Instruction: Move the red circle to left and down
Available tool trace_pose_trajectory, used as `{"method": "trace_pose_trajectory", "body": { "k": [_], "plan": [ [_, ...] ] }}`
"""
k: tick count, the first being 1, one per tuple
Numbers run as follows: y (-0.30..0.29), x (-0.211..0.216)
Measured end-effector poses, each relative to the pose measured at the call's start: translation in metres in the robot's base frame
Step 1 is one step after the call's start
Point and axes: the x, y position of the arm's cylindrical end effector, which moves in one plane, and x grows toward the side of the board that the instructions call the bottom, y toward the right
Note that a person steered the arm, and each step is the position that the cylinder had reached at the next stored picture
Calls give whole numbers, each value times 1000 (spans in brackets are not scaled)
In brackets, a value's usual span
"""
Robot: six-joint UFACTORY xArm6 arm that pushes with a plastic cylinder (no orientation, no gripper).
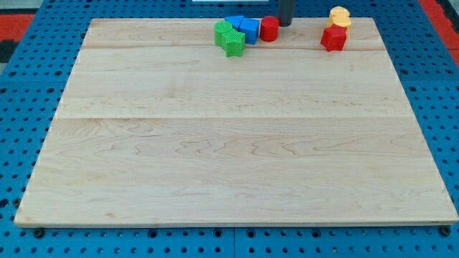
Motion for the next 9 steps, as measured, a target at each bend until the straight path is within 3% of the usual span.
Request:
{"method": "trace_pose_trajectory", "body": {
  "k": [5, 9],
  "plan": [
    [-19, 4],
    [-19, 78]
  ]
}}
